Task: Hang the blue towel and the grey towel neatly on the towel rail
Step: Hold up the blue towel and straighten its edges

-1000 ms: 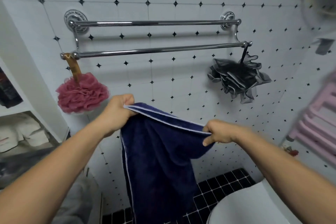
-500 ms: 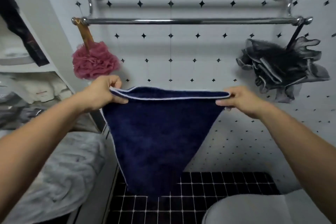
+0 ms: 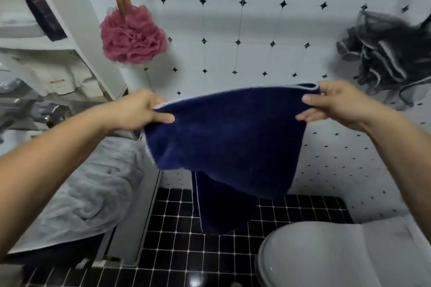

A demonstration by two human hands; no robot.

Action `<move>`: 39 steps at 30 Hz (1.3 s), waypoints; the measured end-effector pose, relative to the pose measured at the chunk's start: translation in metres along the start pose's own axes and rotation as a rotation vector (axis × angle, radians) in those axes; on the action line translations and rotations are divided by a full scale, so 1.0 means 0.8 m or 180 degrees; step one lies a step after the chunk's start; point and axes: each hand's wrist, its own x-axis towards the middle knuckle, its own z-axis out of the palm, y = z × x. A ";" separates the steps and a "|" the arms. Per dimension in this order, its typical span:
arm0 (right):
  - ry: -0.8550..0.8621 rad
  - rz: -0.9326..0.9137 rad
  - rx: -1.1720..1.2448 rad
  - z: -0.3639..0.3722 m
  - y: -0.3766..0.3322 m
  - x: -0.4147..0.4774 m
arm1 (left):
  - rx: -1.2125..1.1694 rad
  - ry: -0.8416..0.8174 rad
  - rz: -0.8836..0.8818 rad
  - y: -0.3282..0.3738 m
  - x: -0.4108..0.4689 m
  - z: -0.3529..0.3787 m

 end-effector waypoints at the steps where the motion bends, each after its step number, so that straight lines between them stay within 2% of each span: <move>1: 0.0195 -0.0042 -0.0193 0.008 0.000 0.008 | 0.0421 0.0058 0.0003 0.002 0.009 0.001; 3: 0.0073 -0.0107 -0.0171 0.023 -0.006 0.010 | 0.0323 0.0544 0.0321 0.018 0.022 0.003; 5: -0.0374 -0.0259 0.0322 0.021 -0.017 -0.006 | -0.0676 0.1057 0.0511 0.025 0.023 0.001; 6: -0.0379 -0.0368 0.0530 0.016 -0.022 -0.012 | -0.0927 0.1234 0.0605 0.020 0.022 -0.001; 7: -0.0207 -0.0427 0.0557 0.007 -0.020 -0.010 | -0.0984 0.1275 0.0680 0.016 0.021 -0.002; 9: 0.0188 -0.0338 -0.0029 -0.002 -0.012 -0.001 | -0.0293 0.0628 0.0552 0.001 0.024 -0.002; 10: 0.0219 -0.0208 -0.0394 0.003 -0.011 0.000 | 0.0173 0.0413 0.0472 -0.003 0.025 -0.003; 11: 0.0135 -0.0203 -0.0548 0.007 -0.008 -0.001 | 0.0417 0.0409 0.0477 -0.004 0.026 -0.007; 12: -0.0002 -0.0291 -0.0386 0.009 -0.009 -0.002 | 0.0287 0.0520 0.0499 -0.004 0.028 -0.012; 14: -0.0151 -0.0475 0.0537 0.008 -0.017 -0.012 | -0.0610 0.1041 0.0558 0.003 0.027 -0.021; 15: -0.0127 -0.0512 0.0705 0.006 -0.017 -0.010 | -0.0857 0.1278 0.0594 0.005 0.026 -0.024; 16: 0.0064 -0.0498 0.0630 0.004 -0.014 -0.004 | -0.0643 0.1318 0.0641 0.006 0.028 -0.025; 18: 0.0387 -0.0345 -0.0341 0.008 -0.015 0.004 | 0.0407 0.1029 0.0798 0.006 0.032 -0.020; 20: 0.0096 -0.0218 -0.0543 0.018 -0.019 0.000 | 0.1267 0.1000 0.0953 0.003 0.037 -0.014; 21: -0.0223 -0.0169 -0.0289 0.022 -0.019 -0.005 | 0.1303 0.1105 0.0900 -0.001 0.039 -0.014; 23: -0.0524 -0.0133 0.0092 0.034 -0.019 -0.019 | 0.1020 0.1389 0.0703 -0.004 0.037 -0.018; 24: -0.0310 -0.0118 0.0032 0.035 -0.014 -0.014 | 0.0908 0.1479 0.0598 -0.005 0.037 -0.020; 26: 0.0621 -0.0209 -0.0350 0.031 -0.002 0.005 | 0.0869 0.1546 0.0619 0.000 0.039 -0.018; 27: 0.0893 -0.0241 -0.0221 0.029 -0.002 0.010 | 0.0891 0.1569 0.0695 0.006 0.040 -0.013; 28: 0.0812 -0.0184 -0.0087 0.030 -0.005 0.011 | 0.0901 0.1598 0.0716 0.010 0.042 -0.007; 31: -0.0924 0.0209 -0.0075 0.054 -0.024 -0.024 | 0.0400 0.1817 0.0460 0.009 0.044 -0.005; 32: -0.1076 0.0155 0.0021 0.057 -0.030 -0.031 | 0.0066 0.1954 0.0303 0.010 0.045 -0.008; 33: -0.0866 0.0000 0.0158 0.053 -0.031 -0.028 | -0.0422 0.2170 0.0247 0.014 0.044 -0.010; 34: -0.0315 -0.0196 0.0354 0.047 -0.031 -0.019 | -0.0986 0.2302 0.0305 0.021 0.040 -0.009; 35: 0.0316 -0.0332 0.0495 0.036 -0.031 -0.010 | -0.1405 0.2149 0.0385 0.031 0.033 -0.007; 36: 0.0756 -0.0378 0.0460 0.027 -0.028 -0.003 | -0.1617 0.1613 0.0453 0.034 0.024 -0.001; 37: 0.0861 -0.0287 0.0238 0.022 -0.023 0.001 | -0.1471 0.0758 0.0472 0.036 0.016 0.006; 38: 0.0694 -0.0169 -0.0069 0.021 -0.014 0.002 | -0.1069 -0.0181 0.0424 0.035 0.009 0.012; 39: 0.0453 -0.0081 -0.0295 0.022 -0.007 0.000 | -0.0546 -0.0737 0.0364 0.028 0.003 0.014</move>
